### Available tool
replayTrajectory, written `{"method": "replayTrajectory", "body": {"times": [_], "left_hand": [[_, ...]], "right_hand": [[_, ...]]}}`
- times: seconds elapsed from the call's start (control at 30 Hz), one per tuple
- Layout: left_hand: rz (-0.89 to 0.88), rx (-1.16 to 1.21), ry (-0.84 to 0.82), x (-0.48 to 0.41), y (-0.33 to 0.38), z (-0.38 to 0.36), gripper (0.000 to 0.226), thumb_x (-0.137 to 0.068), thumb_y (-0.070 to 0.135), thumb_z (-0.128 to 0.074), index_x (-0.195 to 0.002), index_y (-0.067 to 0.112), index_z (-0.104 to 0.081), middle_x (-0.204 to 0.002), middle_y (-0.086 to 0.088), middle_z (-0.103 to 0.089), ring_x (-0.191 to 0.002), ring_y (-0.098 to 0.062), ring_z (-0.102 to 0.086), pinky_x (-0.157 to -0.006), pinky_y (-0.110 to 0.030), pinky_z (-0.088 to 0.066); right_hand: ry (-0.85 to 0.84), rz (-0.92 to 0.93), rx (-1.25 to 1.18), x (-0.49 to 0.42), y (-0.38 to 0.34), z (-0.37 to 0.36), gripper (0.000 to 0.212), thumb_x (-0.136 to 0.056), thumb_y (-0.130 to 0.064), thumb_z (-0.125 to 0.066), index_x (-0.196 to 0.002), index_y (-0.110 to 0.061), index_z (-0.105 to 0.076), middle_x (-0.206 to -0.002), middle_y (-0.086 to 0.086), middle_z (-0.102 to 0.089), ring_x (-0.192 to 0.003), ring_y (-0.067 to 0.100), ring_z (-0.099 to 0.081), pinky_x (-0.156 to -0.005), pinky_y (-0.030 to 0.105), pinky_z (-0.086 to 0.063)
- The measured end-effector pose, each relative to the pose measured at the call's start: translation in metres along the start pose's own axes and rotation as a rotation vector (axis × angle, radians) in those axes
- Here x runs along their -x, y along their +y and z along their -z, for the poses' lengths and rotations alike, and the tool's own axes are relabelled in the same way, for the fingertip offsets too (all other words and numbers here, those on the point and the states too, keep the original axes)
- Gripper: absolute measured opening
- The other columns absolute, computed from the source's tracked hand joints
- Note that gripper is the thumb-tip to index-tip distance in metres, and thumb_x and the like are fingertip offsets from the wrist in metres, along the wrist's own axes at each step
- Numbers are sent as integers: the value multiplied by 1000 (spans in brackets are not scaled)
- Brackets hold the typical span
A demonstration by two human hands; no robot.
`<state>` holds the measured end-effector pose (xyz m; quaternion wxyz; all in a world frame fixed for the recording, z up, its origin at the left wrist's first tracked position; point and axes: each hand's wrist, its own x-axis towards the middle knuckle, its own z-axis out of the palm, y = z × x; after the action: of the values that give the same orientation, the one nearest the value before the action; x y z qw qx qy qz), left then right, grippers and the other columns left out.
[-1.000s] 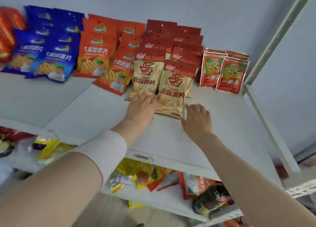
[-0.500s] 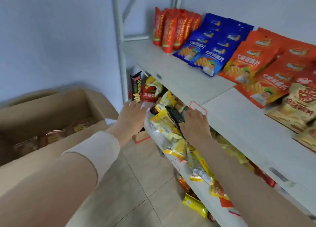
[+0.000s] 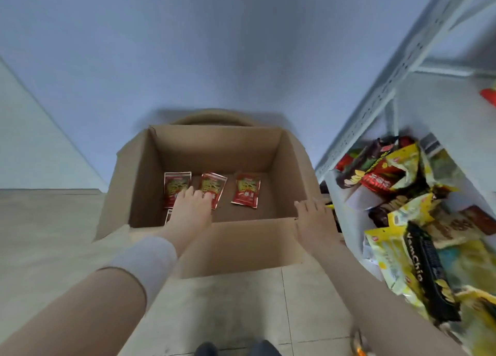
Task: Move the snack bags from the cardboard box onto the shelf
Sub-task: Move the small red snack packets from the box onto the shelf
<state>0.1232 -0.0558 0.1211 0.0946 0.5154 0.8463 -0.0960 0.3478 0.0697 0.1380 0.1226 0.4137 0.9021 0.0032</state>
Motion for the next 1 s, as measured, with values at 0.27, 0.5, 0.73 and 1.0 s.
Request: {"method": "replayTrajectory", "body": {"times": [0.27,0.5,0.73,1.0], "left_hand": [[172,126,-156,-101,-26,-68,43,-92,35,-49,-130,16,-44,-132,-7,-53,-126,-26,-44,-104,-37,-34],[304,293,-294,-177,-27,-133,44,-91,34,-53,-129,15,-42,-131,-7,-52,-124,-27,-45,-103,-37,-36],[674,752,-297,-293,-38,-232,63,-84,32,-66,-134,8,-37,-130,-17,-48,-122,-33,-47,-102,-43,-40],[840,698,-182,-348,-47,-304,81,-68,42,-79,-130,10,-39,-138,-16,-39,-130,-34,-36,-105,-47,-35]], "right_hand": [[-152,92,6,-148,-6,-50,51,-97,-38,-37,-142,-15,-31,-146,5,-39,-139,25,-26,-110,38,-26],[-354,180,3,-228,-26,-126,52,-97,-39,-39,-142,-15,-34,-146,7,-39,-137,24,-31,-110,38,-29],[-461,-94,-284,-309,-57,-238,52,-91,-46,-48,-134,-16,-40,-133,6,-49,-123,24,-47,-100,37,-42],[-390,-653,-628,-364,-80,-304,88,-74,-44,-73,-139,-9,-25,-138,19,-34,-128,36,-36,-98,47,-38]]}}
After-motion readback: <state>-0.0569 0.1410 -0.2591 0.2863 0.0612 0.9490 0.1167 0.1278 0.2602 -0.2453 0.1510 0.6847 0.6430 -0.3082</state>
